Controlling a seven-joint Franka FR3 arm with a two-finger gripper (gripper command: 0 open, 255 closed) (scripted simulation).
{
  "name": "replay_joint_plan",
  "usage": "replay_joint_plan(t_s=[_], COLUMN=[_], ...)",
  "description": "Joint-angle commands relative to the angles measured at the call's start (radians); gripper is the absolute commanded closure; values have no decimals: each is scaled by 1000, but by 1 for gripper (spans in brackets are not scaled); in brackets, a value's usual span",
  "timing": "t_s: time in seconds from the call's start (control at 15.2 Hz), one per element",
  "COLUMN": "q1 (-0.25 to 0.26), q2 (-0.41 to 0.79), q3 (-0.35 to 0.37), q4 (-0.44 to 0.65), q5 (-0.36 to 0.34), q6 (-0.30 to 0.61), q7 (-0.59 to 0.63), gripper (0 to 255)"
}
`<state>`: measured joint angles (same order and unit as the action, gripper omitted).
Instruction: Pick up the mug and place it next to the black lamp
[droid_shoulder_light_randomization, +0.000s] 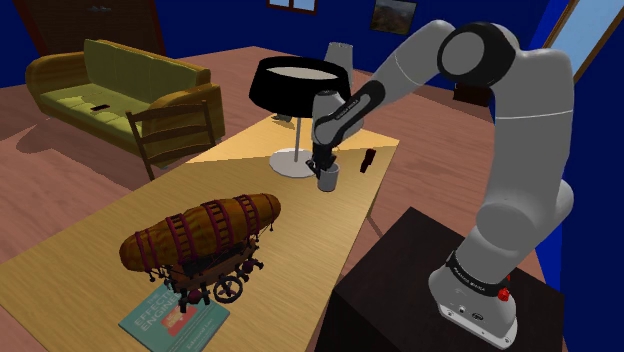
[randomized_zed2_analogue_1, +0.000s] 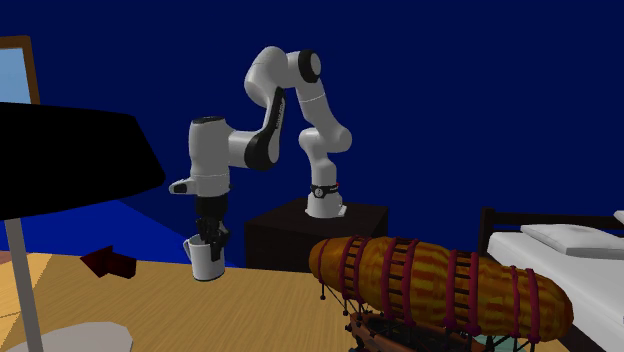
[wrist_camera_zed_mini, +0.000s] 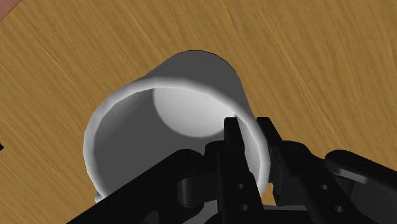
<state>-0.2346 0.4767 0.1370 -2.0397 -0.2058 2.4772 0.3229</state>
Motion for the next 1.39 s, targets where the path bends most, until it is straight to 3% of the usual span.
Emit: replay_joint_plan(t_s=[0.0, 0.79, 1.32], q1=[3, 24, 24], q2=[21, 160, 163], q3=[-4, -34, -35], q4=[0, 32, 33], q5=[-7, -41, -42], q6=[21, 129, 131], q7=[5, 35, 36], gripper=[255, 255, 255])
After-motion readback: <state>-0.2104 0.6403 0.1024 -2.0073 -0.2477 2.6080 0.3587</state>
